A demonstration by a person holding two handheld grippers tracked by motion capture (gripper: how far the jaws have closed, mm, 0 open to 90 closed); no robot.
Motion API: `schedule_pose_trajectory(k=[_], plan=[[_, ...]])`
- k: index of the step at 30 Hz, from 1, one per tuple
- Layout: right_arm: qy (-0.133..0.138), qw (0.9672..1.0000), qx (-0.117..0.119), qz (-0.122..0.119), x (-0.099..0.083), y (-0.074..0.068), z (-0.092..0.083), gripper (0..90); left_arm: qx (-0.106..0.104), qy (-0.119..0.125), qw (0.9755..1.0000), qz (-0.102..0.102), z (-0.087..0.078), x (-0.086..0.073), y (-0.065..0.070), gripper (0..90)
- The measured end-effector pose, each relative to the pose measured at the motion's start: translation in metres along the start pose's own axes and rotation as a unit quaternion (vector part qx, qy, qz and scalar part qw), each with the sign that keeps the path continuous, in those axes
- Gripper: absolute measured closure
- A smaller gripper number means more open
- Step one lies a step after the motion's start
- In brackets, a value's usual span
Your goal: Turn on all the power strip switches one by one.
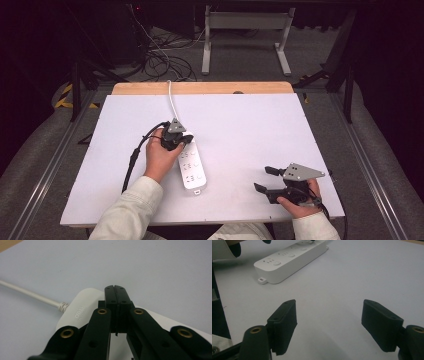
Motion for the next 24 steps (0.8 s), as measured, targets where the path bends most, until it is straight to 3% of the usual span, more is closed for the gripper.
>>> schedule_pose_trajectory(k=[8, 12, 24], plan=[[0.0, 1.0, 0.001, 0.0, -0.0002, 0.0003, 0.0002, 29.3, 0.005, -0.005, 1.0, 0.001, 0.0014, -0.002, -0.003, 90.0], [0.0, 1.0, 0.001, 0.001, -0.0002, 0.0, 0.0002, 29.3, -0.004, 0.0, 1.0, 0.001, 0.0037, -0.0012, 0.0007, 90.0], [0.0, 1.0, 0.001, -0.001, -0.0005, -0.0003, 0.0, 29.2, 0.007, -0.003, 1.0, -0.003, 0.0043, -0.0013, 0.0001, 90.0]])
Point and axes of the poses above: each handheld gripper's, and its own axes: z roughly forward along the jaws, x roughly out of its top, y roughly to its right, the point moved 8 cm from there along z, roughly forward along the jaws, and after that the axes turned 1 degree about -z, right-handed, at the moved point
